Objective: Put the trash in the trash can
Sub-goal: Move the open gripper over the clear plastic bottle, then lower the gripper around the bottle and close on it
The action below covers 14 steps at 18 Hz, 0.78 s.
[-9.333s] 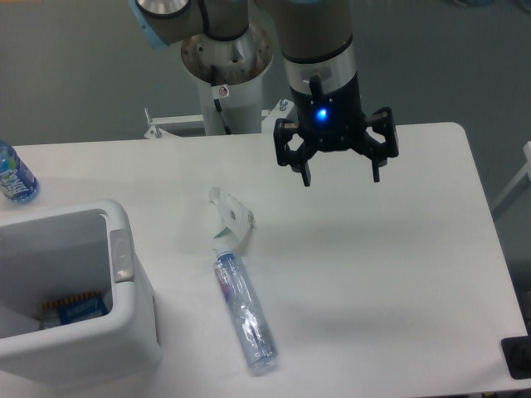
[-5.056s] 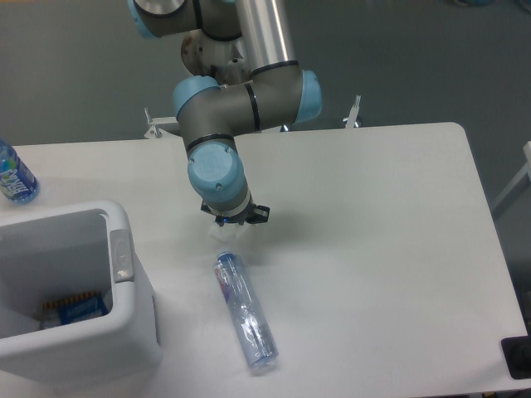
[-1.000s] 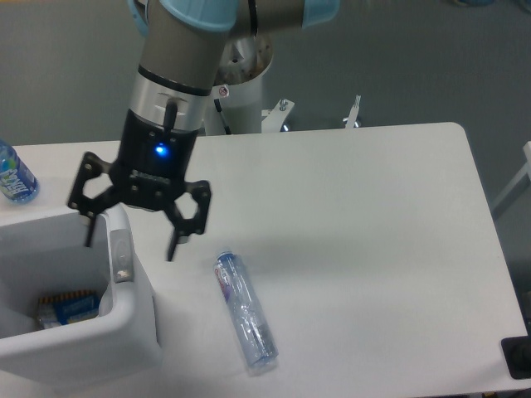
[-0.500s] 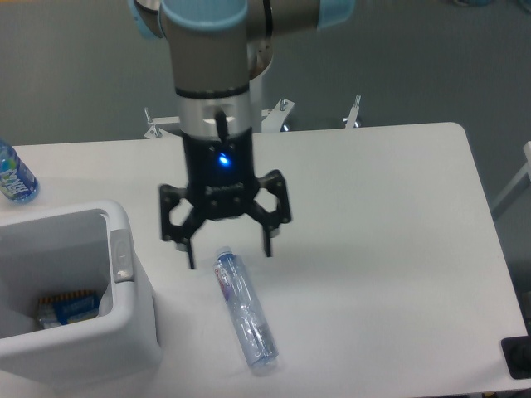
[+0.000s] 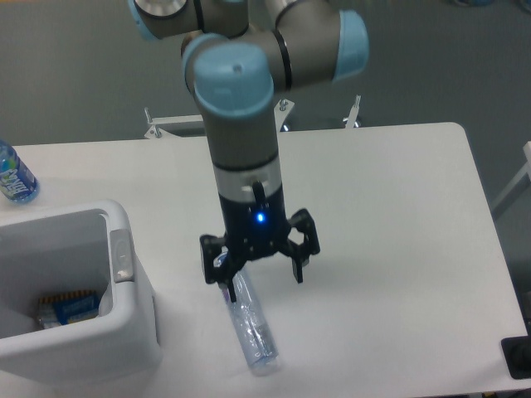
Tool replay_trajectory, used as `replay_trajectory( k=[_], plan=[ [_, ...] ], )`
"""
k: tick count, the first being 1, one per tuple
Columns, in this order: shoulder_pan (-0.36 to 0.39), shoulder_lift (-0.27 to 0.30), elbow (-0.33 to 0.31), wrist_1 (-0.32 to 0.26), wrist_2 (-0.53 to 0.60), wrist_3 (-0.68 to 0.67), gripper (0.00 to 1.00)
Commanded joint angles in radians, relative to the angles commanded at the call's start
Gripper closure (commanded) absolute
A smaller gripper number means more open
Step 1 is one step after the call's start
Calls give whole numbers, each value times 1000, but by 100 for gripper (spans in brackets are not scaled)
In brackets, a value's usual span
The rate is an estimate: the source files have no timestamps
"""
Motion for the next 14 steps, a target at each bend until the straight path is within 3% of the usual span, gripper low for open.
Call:
replay_trajectory(
  k=[9,14],
  plan=[
    [5,-155,-6,-2,-46,8,0],
    [3,-204,2,0,-43,3,0]
  ],
)
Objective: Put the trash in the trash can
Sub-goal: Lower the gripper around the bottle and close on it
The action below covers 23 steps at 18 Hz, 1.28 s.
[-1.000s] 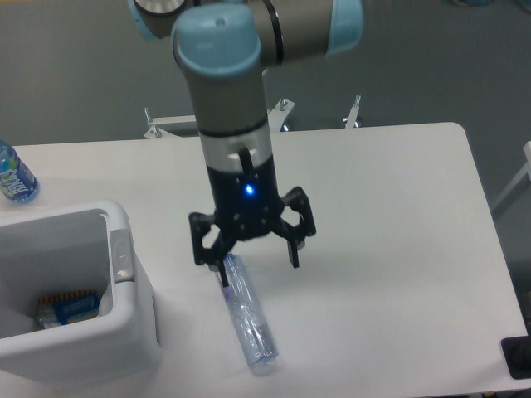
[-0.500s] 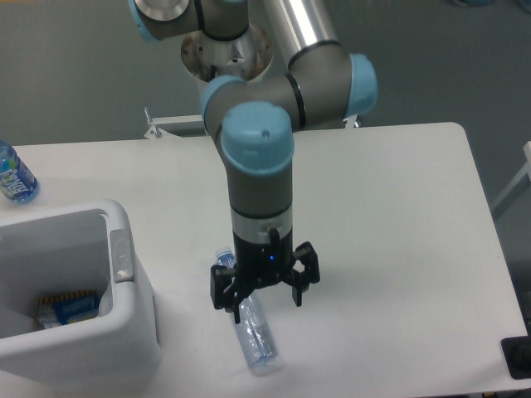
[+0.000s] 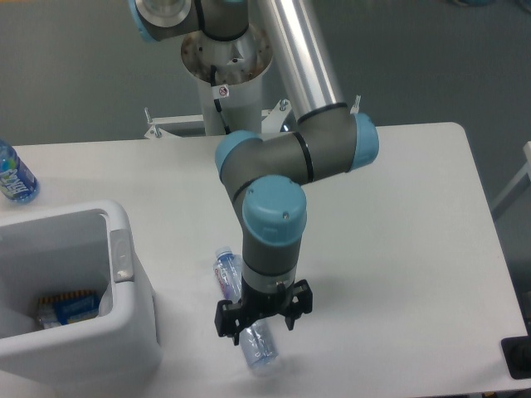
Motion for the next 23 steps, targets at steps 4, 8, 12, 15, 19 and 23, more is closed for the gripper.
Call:
replay_trajectory(
  k=[4,8,12,15,19,23],
  plan=[
    [-2,-43,8,6,5,-2,0],
    [-8,-78,14,11,46,-2,0],
    [-15,-95,20,11,51,-2,0],
    [-17,-101,20,11,52,-2,0],
    [-31,-132,35,12,84,-2,0],
    [-37,-141,38,12,91,-2,0]
  ],
)
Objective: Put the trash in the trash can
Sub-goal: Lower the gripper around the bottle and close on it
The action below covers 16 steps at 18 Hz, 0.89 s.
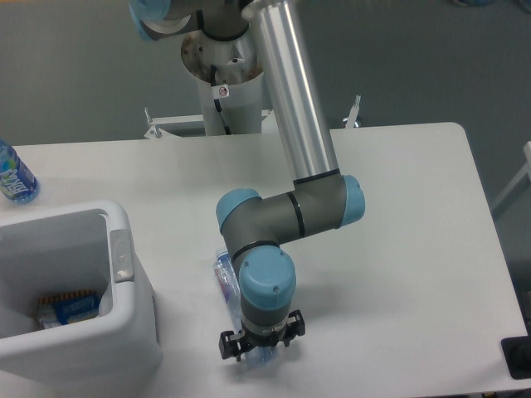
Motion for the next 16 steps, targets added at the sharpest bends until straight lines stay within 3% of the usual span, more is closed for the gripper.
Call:
replay_trajectory(
  k=[5,10,16],
  plan=[
    [-2,2,-3,-2,0,0,20],
    [-2,5,0,-2,6,2,33],
    [-3,5,-2,-2,15,6,34]
  ],
)
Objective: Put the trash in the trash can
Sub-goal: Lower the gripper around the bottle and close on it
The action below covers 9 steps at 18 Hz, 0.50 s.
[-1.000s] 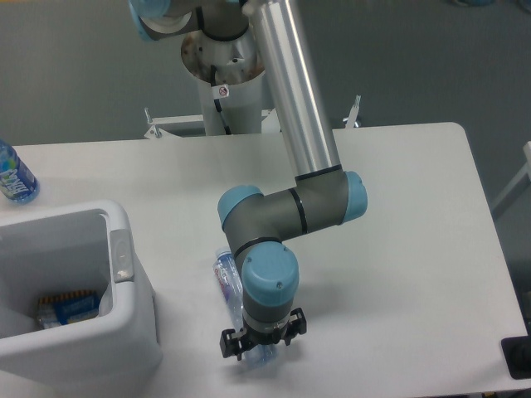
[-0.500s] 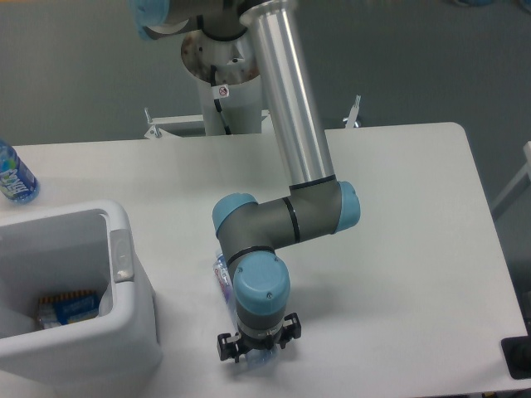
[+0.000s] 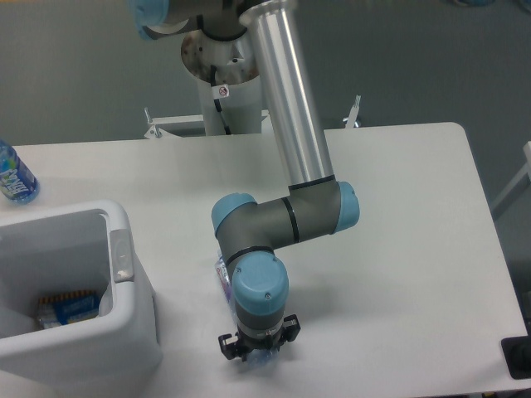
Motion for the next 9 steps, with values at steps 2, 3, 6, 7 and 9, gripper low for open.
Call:
replay_trajectory(
  k=[2,3,6,7,9],
  plan=[
    [-3,2,-2,0,2,0,39],
    [-5,5,-3,0,2,2,40],
    [-6,11,-8,-3,2,5,40],
    [-8,17,-11,-3,0,6,40],
    [-8,17,-9,-3,2,6,40]
  ],
)
